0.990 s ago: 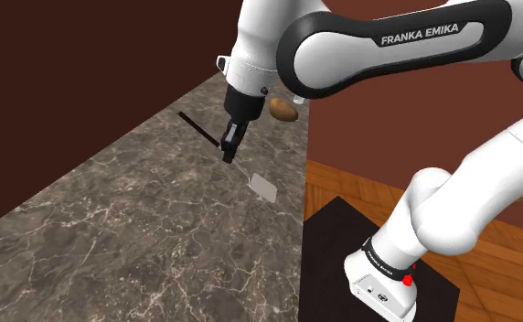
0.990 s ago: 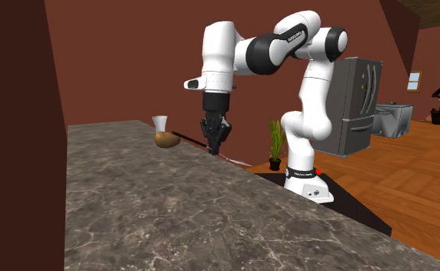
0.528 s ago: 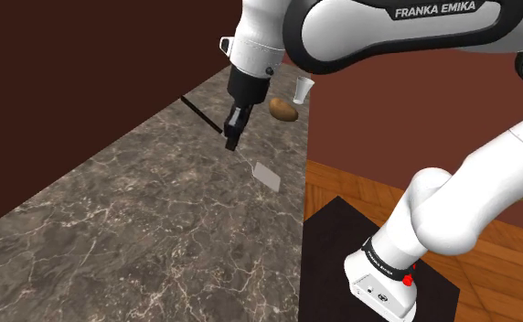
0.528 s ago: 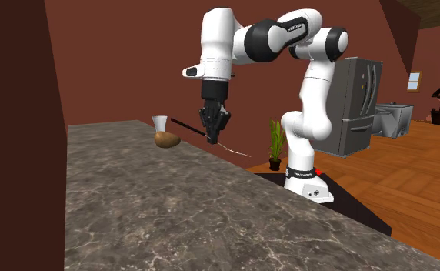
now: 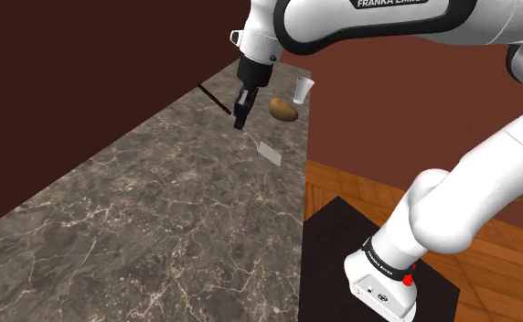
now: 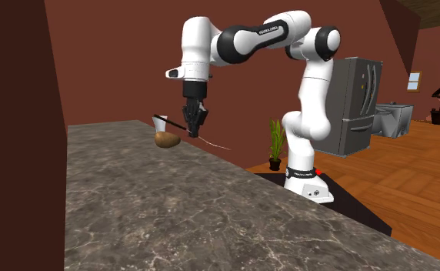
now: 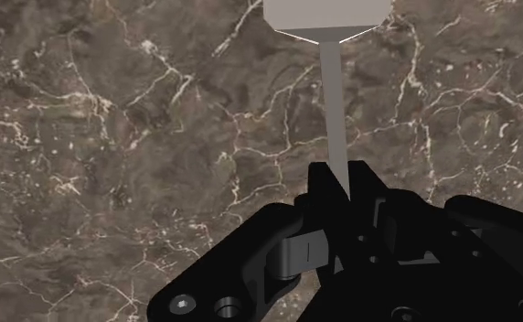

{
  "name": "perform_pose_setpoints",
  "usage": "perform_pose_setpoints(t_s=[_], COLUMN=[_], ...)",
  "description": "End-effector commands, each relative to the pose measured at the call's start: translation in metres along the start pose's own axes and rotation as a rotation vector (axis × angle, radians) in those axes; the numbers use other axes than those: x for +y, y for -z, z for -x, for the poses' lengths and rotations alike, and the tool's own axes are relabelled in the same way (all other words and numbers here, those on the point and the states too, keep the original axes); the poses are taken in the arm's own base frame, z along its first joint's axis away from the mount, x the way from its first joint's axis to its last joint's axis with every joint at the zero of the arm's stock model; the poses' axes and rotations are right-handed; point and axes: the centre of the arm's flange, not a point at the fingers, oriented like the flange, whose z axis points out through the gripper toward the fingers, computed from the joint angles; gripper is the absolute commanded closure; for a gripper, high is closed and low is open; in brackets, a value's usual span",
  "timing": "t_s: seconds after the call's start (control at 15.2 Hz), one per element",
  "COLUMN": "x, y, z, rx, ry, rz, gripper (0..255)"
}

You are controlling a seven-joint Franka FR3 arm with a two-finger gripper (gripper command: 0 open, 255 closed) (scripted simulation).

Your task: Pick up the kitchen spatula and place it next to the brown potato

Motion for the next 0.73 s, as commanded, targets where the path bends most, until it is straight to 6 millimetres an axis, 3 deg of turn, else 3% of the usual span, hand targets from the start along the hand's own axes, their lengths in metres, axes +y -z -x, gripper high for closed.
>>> perform_pose_setpoints(t_s=[0.0, 0.66], x=[0.028, 0.159], y=[0.0, -0.001], z=[-0.001, -0.013], rx=[0.0, 0.0], ry=[0.001, 0.001], rz=[0.0, 0.0], gripper=[255, 255])
